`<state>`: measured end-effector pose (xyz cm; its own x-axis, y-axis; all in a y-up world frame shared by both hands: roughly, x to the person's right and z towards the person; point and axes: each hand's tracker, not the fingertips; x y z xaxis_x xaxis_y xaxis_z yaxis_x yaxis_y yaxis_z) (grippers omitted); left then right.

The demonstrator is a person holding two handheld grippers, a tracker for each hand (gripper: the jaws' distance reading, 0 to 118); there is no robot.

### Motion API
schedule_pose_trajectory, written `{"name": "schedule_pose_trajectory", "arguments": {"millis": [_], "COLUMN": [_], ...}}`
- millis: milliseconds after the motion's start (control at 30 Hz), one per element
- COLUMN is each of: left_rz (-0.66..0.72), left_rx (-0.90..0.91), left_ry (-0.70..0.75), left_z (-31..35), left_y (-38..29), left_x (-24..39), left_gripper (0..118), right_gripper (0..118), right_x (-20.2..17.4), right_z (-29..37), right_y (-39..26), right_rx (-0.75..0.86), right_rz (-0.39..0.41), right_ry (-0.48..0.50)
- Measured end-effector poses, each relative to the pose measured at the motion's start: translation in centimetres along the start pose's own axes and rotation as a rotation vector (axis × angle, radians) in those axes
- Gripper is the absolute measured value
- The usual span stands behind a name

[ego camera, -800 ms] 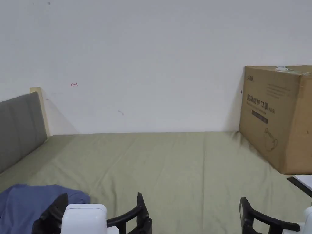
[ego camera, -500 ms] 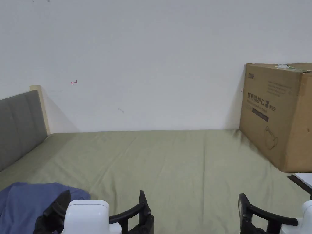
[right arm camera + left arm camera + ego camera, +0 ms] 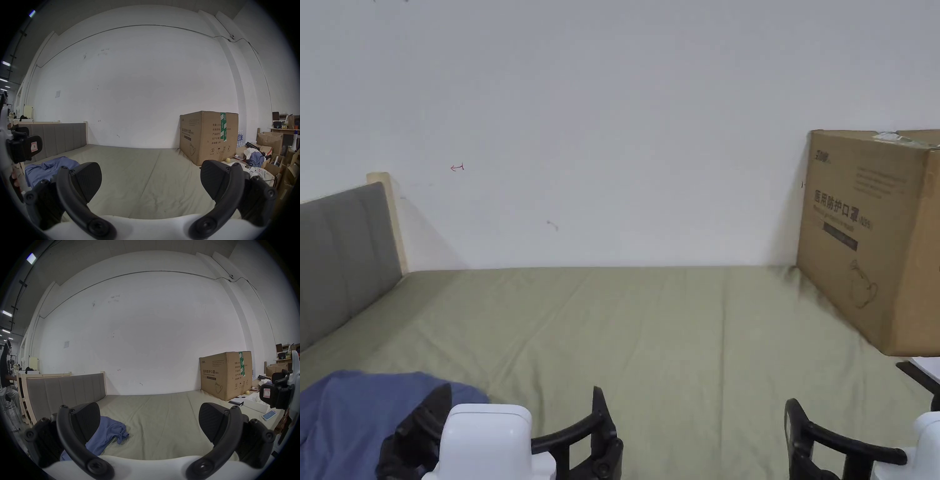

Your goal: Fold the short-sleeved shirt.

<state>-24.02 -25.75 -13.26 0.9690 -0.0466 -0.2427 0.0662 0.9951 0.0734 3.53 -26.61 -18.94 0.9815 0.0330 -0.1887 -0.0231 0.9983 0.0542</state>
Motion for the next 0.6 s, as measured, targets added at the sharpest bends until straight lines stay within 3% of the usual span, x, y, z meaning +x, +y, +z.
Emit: {"name": "schedule_pose_trajectory", "arguments": {"millis": [167,200,233,267,300,367,433,467,500,533,567,600], "left_rz": [0.003,-0.001,-0.029,-0.111,-0.277,-0.697,-1.252,-1.433,-1.592,-1.621,-1.559,-1.416], "left_rx": [-0.006,-0.006,-0.001,0.022,0.063,0.161,0.282,0.315,0.358,0.397,0.388,0.332], "left_ry": [0.005,0.01,0.03,0.067,0.107,0.178,0.162,0.172,0.196,0.242,0.233,0.182], "left_z": [0.0,0.0,0.1,0.1,0.2,0.2,0.1,0.0,-0.2,-0.4,-0.4,-0.2], "left_y": [-0.1,-0.1,0.0,0.1,0.2,-0.6,-3.1,-4.1,-5.0,-5.3,-5.0,-4.2], "left_x": [0.0,0.0,0.2,0.7,1.7,3.9,5.4,5.5,5.4,5.3,5.2,5.3], "left_gripper": [118,118,118,118,118,118,118,118,118,118,118,118], "right_gripper": [118,118,118,118,118,118,118,118,118,118,118,118], "right_x": [-0.1,0.0,0.3,0.8,1.8,4.3,6.9,7.4,7.7,7.9,7.9,7.9], "right_z": [0.0,0.0,0.0,0.0,0.0,-0.3,-0.9,-0.9,-0.9,-1.1,-1.0,-1.1], "right_y": [0.0,0.0,-0.1,-0.2,-0.4,-1.9,-5.3,-6.8,-8.5,-9.9,-10.4,-10.1], "right_rx": [-0.002,0.002,0.01,0.011,-0.006,-0.121,-0.308,-0.38,-0.444,-0.48,-0.479,-0.458], "right_rz": [0.0,-0.014,-0.081,-0.181,-0.374,-0.884,-1.441,-1.603,-1.715,-1.769,-1.753,-1.683], "right_ry": [0.002,0.001,-0.001,-0.007,-0.028,-0.108,-0.225,-0.259,-0.279,-0.273,-0.263,-0.26]}}
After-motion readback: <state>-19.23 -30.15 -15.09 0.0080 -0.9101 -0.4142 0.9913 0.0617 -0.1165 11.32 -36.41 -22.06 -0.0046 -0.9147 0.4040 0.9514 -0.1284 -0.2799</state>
